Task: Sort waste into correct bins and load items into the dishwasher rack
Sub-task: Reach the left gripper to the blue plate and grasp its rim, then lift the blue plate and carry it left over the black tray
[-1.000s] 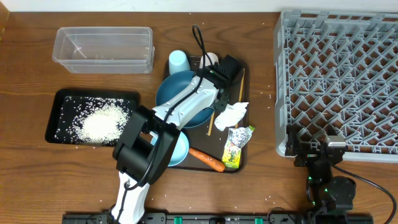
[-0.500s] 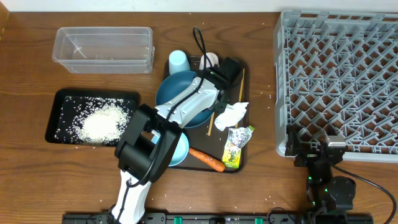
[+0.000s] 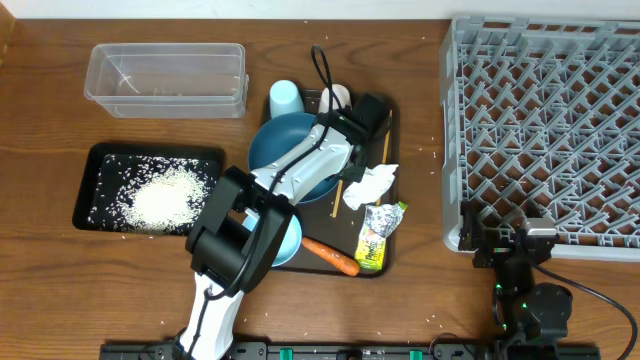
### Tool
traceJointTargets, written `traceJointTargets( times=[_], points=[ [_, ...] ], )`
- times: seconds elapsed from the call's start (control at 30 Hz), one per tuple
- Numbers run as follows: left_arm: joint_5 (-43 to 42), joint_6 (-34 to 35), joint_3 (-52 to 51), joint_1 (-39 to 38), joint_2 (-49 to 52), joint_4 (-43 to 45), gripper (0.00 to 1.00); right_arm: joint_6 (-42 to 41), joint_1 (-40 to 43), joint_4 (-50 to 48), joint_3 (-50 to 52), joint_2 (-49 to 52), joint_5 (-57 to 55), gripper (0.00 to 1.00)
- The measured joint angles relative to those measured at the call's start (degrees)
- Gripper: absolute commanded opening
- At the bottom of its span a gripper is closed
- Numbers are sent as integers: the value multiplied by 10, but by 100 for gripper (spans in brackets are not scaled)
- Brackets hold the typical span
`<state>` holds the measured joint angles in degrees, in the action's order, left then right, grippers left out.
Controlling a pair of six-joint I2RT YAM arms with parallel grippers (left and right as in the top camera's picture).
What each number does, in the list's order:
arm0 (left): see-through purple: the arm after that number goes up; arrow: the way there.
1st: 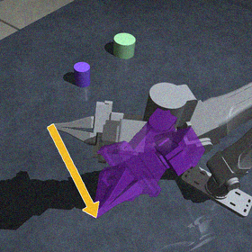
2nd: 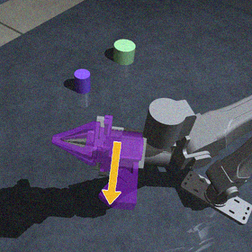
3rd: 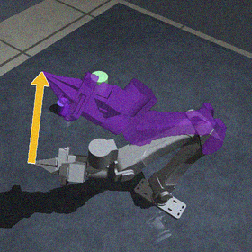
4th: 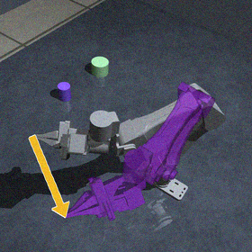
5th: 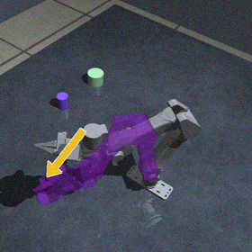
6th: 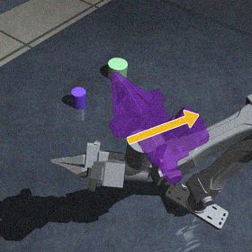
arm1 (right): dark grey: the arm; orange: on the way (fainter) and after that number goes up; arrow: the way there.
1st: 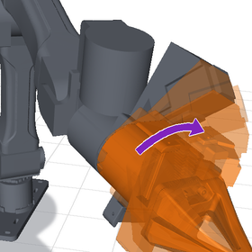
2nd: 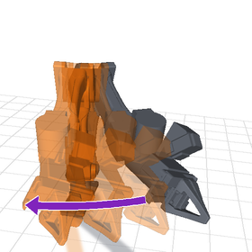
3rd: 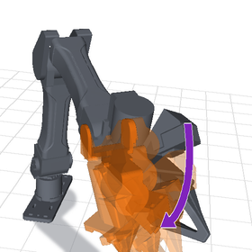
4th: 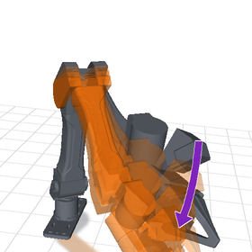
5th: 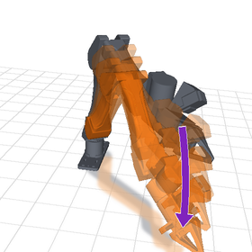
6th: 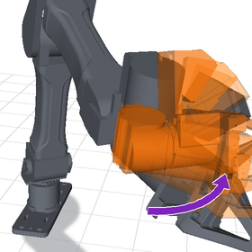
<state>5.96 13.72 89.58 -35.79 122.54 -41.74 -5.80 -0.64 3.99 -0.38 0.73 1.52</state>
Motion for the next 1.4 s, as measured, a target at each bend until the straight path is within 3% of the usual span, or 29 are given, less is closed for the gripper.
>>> traceJointTargets(
  times=[0.37,0.97,1.4],
  points=[
    [0,3,0,0,-5,-6,6,0,0,0,0,0,0,99],
    [-40,46,-1,1,-73,-58,6,0,0,0,0,0,0,99],
    [-93,75,-3,28,-220,-73,6,0,0,0,0,0,0,99]
  ],
)
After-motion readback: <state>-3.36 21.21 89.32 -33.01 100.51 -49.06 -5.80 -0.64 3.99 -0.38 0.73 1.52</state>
